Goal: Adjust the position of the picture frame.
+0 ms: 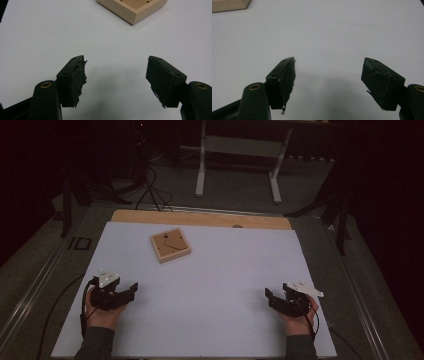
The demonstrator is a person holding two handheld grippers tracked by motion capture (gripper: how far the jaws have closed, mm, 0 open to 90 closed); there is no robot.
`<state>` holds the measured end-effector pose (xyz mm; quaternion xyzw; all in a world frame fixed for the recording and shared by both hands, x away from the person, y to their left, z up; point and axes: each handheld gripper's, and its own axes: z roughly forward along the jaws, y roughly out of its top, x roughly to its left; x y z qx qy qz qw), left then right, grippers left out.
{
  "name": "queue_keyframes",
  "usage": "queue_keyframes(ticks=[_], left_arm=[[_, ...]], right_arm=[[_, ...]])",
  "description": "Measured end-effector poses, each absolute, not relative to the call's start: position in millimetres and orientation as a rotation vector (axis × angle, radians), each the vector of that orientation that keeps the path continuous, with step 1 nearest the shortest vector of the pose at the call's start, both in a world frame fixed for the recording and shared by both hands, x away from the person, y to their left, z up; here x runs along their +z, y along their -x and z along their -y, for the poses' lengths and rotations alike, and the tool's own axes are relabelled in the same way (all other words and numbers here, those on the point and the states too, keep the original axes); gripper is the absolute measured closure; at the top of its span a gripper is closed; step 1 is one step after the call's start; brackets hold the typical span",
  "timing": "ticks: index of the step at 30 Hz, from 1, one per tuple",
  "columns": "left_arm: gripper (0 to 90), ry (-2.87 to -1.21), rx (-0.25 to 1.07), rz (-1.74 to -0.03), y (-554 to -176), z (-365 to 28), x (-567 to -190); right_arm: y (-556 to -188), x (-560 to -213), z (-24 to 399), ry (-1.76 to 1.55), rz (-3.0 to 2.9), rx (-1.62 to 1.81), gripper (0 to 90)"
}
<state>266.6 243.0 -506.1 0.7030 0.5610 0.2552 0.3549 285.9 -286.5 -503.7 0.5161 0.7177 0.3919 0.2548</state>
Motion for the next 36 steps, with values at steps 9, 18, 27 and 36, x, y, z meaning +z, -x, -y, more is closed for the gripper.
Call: queue_keyframes(ticks=[9,18,27,36], left_arm=[[34.0,-1.840,0.666,-1.441,-266.9,-240.4,-506.6],[35.1,-1.846,0.668,-1.440,-266.4,-239.3,-506.9],[35.1,-1.860,0.646,-1.438,-263.6,-238.3,-509.0],[38.0,-1.890,0.658,-1.394,-270.1,-228.5,-503.0]], right_arm=[[-286.0,-503.6,286.2,-1.405,-1.945,1.051,26.8],[-285.9,-503.9,284.6,-1.387,-1.955,1.053,26.9],[-283.7,-502.8,285.3,-1.383,-1.944,1.065,26.9],[-283.0,-503.1,282.8,-1.363,-1.954,1.052,26.9]])
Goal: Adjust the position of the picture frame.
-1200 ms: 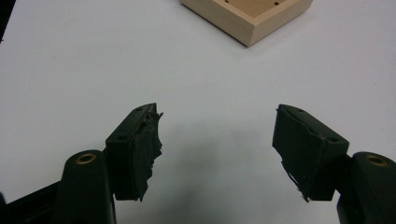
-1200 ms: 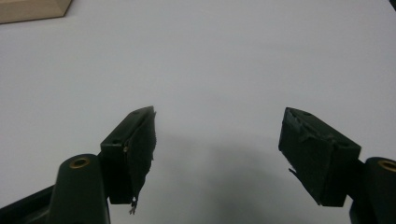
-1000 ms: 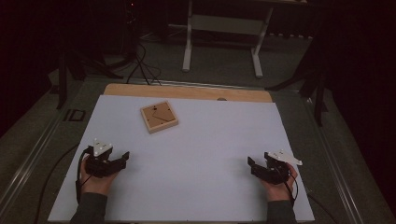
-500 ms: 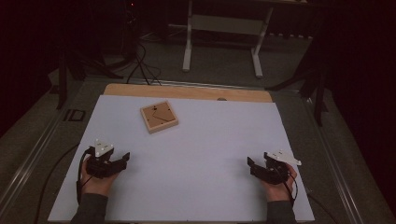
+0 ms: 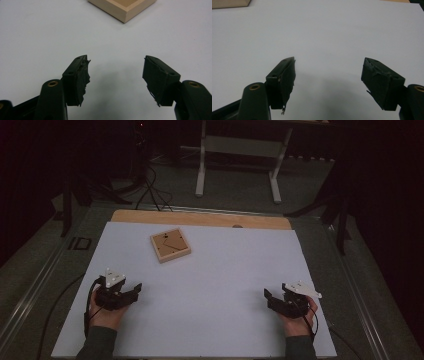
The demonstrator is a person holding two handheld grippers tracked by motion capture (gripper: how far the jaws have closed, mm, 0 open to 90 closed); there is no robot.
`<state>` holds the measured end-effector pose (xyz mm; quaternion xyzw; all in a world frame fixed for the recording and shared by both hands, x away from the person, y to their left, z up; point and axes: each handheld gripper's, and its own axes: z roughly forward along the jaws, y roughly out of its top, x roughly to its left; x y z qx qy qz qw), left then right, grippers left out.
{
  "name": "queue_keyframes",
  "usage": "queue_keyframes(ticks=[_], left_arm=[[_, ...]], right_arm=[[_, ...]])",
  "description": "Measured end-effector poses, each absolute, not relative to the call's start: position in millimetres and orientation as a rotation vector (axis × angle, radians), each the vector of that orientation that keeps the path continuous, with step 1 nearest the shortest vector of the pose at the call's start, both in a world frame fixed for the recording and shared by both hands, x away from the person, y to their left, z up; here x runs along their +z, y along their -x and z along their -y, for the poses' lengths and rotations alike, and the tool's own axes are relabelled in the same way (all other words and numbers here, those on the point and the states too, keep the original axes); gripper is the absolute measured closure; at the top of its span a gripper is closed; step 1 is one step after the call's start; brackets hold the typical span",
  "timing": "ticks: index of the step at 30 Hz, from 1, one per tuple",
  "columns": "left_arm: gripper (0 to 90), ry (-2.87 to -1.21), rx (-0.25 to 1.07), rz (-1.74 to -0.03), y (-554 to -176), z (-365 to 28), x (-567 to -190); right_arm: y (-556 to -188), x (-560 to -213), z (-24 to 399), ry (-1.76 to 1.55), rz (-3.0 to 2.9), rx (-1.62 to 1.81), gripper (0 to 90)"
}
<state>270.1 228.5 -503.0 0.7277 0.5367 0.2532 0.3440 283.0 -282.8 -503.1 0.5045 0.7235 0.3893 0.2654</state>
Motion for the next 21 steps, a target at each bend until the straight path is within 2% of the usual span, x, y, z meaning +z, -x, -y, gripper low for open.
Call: queue_keyframes(ticks=[6,21], left_arm=[[44.5,-1.902,0.675,-1.338,-274.4,-218.1,-493.4],[57.9,-1.909,0.631,-1.346,-305.1,-206.7,-485.3]], right_arm=[[-282.0,-502.9,283.6,-1.363,-1.950,1.060,26.9],[-281.7,-503.0,282.7,-1.358,-1.956,1.055,27.1]])
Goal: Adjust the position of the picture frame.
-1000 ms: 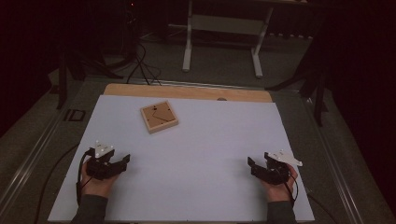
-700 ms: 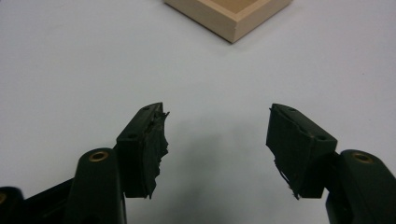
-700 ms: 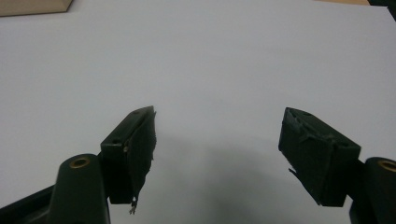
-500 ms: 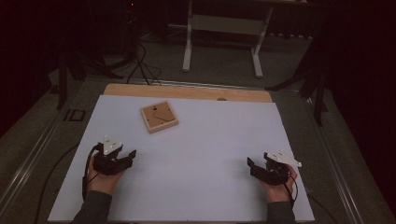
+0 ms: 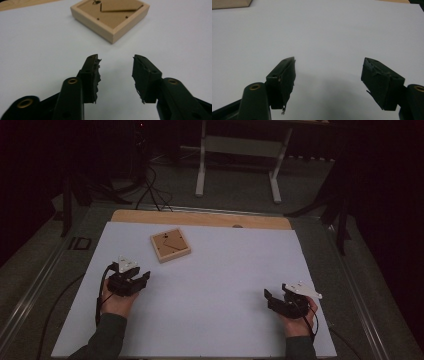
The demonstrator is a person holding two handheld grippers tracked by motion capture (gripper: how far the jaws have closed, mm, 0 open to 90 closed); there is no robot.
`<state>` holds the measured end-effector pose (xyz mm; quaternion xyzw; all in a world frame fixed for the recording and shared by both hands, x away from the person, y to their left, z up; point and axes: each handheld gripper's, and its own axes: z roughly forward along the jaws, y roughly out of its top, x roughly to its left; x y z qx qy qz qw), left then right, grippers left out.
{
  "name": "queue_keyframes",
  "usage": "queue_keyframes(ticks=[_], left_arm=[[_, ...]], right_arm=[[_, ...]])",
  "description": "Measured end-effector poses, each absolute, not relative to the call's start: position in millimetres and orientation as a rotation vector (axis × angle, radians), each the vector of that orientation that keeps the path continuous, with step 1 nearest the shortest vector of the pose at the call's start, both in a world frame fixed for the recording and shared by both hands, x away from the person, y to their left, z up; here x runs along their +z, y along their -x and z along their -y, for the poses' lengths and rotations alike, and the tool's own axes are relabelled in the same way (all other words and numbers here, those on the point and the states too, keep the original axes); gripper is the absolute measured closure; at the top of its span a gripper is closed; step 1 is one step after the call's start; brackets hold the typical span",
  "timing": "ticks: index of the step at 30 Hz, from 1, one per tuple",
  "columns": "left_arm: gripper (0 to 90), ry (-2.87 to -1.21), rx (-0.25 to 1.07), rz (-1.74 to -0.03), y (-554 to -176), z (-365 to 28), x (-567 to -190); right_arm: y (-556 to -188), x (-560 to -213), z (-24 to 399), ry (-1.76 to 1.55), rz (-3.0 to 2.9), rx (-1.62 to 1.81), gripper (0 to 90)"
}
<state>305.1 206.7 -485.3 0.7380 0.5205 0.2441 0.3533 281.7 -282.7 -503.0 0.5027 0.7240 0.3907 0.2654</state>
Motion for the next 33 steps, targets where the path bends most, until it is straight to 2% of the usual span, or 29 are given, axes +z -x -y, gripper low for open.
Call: queue_keyframes(ticks=[9,33], left_arm=[[63.4,-1.940,0.564,-1.299,-325.0,-196.9,-481.4],[66.2,-1.988,0.581,-1.222,-366.4,-175.9,-482.3]], right_arm=[[-282.0,-503.1,283.0,-1.360,-1.956,1.051,27.2],[-281.3,-502.3,283.5,-1.352,-1.950,1.054,27.5]])
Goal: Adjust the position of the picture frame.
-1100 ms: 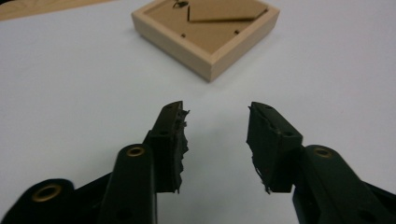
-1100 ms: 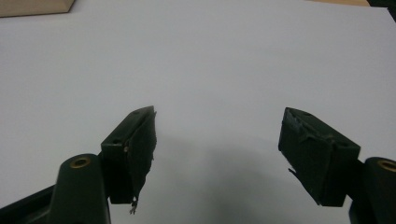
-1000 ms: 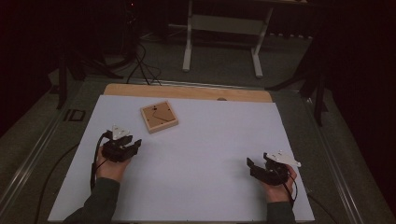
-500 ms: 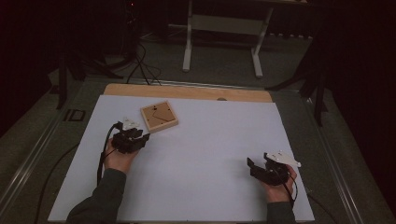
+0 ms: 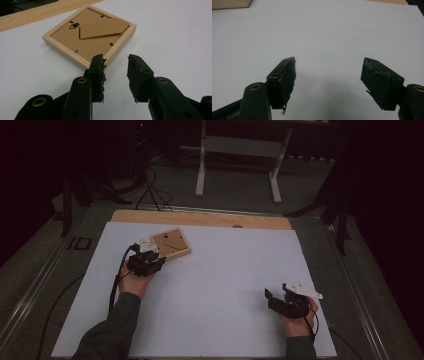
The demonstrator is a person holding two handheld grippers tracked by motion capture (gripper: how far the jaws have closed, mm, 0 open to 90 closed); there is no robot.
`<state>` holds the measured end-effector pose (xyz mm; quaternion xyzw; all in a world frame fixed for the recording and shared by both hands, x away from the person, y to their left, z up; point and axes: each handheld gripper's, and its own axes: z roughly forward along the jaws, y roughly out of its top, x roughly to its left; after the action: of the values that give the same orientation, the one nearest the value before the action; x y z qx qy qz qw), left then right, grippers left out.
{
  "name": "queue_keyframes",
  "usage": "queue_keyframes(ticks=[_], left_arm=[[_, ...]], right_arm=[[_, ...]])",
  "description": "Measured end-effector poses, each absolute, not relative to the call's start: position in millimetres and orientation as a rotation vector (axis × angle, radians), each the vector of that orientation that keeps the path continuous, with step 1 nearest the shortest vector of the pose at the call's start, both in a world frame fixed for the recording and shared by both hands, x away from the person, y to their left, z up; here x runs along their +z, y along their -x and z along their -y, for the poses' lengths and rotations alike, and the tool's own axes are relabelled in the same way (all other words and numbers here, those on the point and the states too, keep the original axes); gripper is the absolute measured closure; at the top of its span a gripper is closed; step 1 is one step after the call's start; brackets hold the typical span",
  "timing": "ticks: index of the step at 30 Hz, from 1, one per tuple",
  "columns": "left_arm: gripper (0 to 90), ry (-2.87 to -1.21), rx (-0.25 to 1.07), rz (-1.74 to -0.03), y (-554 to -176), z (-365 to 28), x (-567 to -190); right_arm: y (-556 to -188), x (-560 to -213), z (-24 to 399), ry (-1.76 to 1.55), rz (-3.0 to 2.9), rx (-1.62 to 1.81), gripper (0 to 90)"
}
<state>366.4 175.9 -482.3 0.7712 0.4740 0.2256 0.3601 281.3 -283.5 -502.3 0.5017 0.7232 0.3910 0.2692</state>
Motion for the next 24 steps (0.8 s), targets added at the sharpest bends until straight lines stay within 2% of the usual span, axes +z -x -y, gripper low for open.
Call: queue_keyframes(ticks=[17,24], left_arm=[[66.3,-1.946,0.549,-1.247,-394.2,-179.4,-491.4],[66.9,-1.978,0.546,-1.238,-399.7,-173.8,-496.4]], right_arm=[[-281.7,-502.5,282.4,-1.345,-1.959,1.053,27.5],[-281.5,-502.6,282.3,-1.343,-1.961,1.053,27.5]])
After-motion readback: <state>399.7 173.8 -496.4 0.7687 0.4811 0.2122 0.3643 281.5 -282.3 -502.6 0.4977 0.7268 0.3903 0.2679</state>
